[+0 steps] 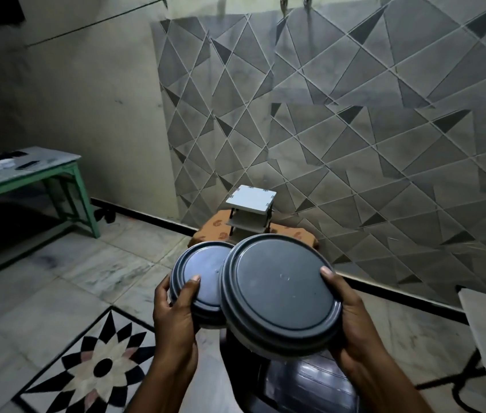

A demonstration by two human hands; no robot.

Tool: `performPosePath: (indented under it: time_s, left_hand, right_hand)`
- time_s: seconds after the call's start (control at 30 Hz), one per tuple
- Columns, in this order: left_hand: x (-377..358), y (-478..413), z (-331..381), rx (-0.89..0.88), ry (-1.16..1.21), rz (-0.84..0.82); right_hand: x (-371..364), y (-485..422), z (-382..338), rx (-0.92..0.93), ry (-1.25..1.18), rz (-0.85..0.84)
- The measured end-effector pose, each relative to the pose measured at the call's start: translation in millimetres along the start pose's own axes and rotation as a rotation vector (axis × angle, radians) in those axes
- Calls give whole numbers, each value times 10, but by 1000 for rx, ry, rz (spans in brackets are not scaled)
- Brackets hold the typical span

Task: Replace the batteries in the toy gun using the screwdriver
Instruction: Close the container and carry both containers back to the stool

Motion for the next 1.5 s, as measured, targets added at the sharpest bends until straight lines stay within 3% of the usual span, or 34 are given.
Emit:
performPosePath:
  time_s: [0.2, 0.4, 1.13, 1.5]
  left_hand:
    - [224, -1174, 397, -8, 6, -52]
    - [-5, -2137, 688, -14, -24, -111]
    - [-2629, -5348, 110, 139, -50, -301]
    - [-3883, -6844, -647, 217, -184, -454]
  right_hand:
    - [-1108, -418, 448, -32, -41, 18]
    - [-1807, -847, 516, 16, -101, 37]
    - [-3071, -4097, 71, 159, -169, 300]
    - [-3463, -5564, 2, 230, -225, 514]
Point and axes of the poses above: each hand's wrist, its own y-axis away from the middle knuckle, its own x-axis out of the back of the hand, z = x × y, the point moved 6 cm from there along -y, towards the middle knuckle, and after that the axes turned 8 degrees about z, right-handed, at the moved point
